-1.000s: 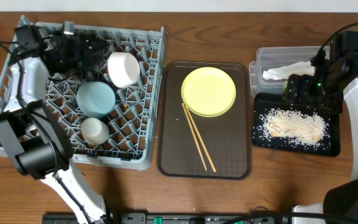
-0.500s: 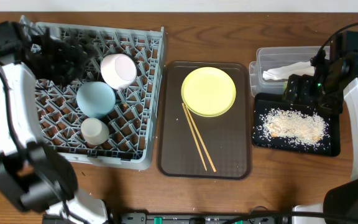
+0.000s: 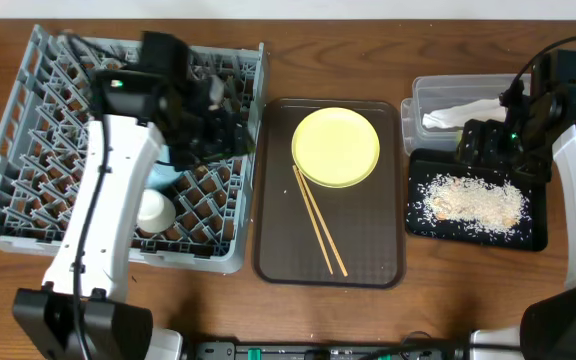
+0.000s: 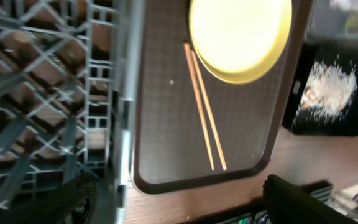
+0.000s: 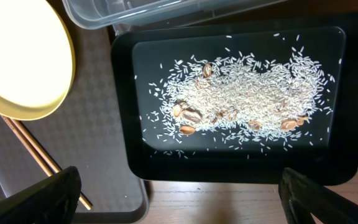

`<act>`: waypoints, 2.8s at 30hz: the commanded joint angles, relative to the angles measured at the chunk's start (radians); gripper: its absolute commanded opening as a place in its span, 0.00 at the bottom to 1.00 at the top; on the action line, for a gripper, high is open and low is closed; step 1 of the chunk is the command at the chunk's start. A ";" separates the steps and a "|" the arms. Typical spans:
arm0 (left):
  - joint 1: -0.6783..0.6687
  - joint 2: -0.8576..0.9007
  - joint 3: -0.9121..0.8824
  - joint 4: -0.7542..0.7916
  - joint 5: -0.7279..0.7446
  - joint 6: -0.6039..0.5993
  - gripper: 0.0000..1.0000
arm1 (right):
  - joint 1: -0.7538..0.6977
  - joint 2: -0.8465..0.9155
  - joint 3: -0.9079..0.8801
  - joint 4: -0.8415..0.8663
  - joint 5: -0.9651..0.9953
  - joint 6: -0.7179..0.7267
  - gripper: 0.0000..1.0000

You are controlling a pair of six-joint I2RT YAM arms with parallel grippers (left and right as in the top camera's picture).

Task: Sort waste into correct bins and load items into the dishwasher
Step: 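Move left gripper back to the brown tray toward the chopsticks, then grasp one wooden chopstick with the left gripper and lift it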

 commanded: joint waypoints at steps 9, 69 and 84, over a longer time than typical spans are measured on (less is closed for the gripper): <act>-0.286 0.009 -0.227 0.122 -0.243 -0.392 0.88 | -0.003 -0.021 0.002 -0.002 0.002 0.003 0.99; -0.541 0.243 -0.618 0.745 -0.473 -0.558 0.82 | -0.002 -0.021 0.002 -0.005 0.002 0.004 0.99; -0.540 0.243 -0.618 0.745 -0.473 -0.558 0.19 | -0.002 -0.021 0.002 -0.005 0.002 0.004 0.99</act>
